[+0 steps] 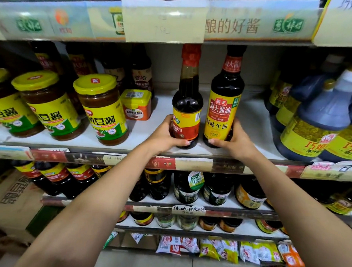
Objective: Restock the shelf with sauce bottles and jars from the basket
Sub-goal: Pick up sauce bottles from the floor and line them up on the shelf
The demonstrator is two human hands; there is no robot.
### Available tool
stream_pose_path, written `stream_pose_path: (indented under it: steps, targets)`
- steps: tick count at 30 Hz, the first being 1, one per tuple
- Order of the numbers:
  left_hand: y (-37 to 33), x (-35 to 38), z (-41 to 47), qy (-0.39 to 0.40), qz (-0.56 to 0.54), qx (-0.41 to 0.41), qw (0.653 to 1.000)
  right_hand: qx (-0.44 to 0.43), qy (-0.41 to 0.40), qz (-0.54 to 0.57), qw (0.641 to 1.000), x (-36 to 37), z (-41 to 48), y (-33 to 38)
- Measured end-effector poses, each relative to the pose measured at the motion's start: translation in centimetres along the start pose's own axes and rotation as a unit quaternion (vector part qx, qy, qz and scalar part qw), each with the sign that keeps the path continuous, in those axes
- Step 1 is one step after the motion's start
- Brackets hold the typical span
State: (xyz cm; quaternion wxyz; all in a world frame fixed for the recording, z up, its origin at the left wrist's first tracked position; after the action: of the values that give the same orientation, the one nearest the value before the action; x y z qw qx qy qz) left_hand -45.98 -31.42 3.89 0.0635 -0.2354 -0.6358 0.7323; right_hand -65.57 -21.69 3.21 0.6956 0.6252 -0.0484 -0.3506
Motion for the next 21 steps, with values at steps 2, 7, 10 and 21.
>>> stream_pose_path:
  steps: [2, 7, 10, 21]
  targets:
    - [0.1, -0.5, 0.1, 0.004, -0.009, 0.003, 1.0, 0.0, 0.002, 0.009, 1.0, -0.1, 0.1, 0.0]
    - [0.3, 0.7, 0.1, -0.076, 0.051, 0.046, 0.995, -0.001, 0.019, 0.008, 1.0, -0.2, 0.3, 0.1]
    - [0.3, 0.9, -0.1, -0.075, 0.049, 0.04, 0.995, -0.01, 0.023, 0.007, 1.0, -0.4, 0.3, 0.0]
    - [0.0, 0.4, 2.1, -0.073, 0.052, 0.045, 0.995, -0.02, -0.016, -0.08, 0.996, -0.2, 2.8, 0.8]
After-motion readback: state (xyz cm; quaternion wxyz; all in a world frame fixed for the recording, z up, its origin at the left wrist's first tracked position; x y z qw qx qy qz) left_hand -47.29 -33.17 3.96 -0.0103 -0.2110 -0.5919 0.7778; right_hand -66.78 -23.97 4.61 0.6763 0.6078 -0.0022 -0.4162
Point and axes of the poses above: each hand's wrist, its own z-axis towards the middle knuckle, its own x-axis out of the palm, y = z × x, the point moved 1 cm from there along z, towards the middle knuckle, and after that the axes turned 12 degrees about -y, right-handed, at the moved point
